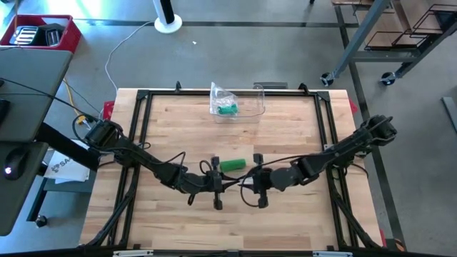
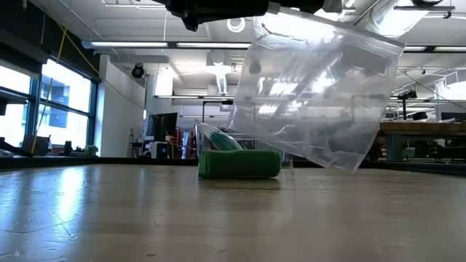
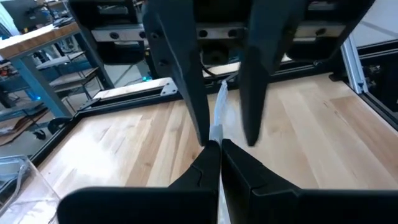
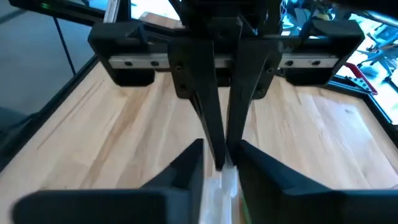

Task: Roll bandage
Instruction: Open the zip bag

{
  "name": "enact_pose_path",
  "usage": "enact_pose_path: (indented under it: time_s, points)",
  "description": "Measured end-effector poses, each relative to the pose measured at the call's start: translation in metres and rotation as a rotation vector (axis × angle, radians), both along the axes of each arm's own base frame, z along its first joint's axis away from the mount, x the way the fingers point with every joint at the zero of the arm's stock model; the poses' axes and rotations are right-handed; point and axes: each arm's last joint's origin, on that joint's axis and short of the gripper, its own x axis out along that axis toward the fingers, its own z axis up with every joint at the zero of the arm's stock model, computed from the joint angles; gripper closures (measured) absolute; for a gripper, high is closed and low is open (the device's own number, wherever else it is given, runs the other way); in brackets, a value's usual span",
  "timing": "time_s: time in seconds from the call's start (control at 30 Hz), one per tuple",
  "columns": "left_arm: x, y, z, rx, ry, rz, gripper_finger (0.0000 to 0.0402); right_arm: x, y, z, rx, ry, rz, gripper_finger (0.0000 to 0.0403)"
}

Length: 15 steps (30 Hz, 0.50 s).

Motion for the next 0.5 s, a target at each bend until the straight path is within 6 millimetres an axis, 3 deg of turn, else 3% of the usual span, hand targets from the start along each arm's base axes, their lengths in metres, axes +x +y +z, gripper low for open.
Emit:
enact_pose_path:
  time_s: [0.23, 0.5]
  points:
    - [0.000, 0.000, -0.002, 0.006, 0.012, 0.001, 0.0402, -0.003, -0.002, -0.004, -0.025, 0.060, -0.040, 0.0393]
    - [-0.002, -0.003, -0.002, 0.008, 0.014, -0.006, 0.0401, -0.009, 0.000, -0.009, -0.027, 0.125, -0.041, 0.0398]
